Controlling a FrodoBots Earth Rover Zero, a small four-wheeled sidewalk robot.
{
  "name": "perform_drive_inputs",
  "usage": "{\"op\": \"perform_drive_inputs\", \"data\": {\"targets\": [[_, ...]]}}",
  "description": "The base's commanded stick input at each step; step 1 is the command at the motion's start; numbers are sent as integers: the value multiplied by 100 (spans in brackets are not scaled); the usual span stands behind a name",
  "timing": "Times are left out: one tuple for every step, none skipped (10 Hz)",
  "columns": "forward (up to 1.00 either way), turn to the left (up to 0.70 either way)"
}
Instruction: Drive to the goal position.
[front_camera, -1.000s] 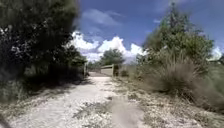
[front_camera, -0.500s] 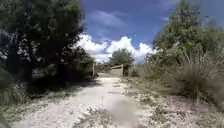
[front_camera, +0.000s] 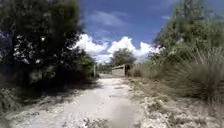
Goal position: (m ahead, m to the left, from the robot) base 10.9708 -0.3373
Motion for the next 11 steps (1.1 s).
{"op": "perform_drive_inputs", "data": {"targets": [[50,0],[50,0],[50,0],[50,0],[50,0],[50,0],[50,0],[50,0],[50,0],[50,0],[50,0]]}}
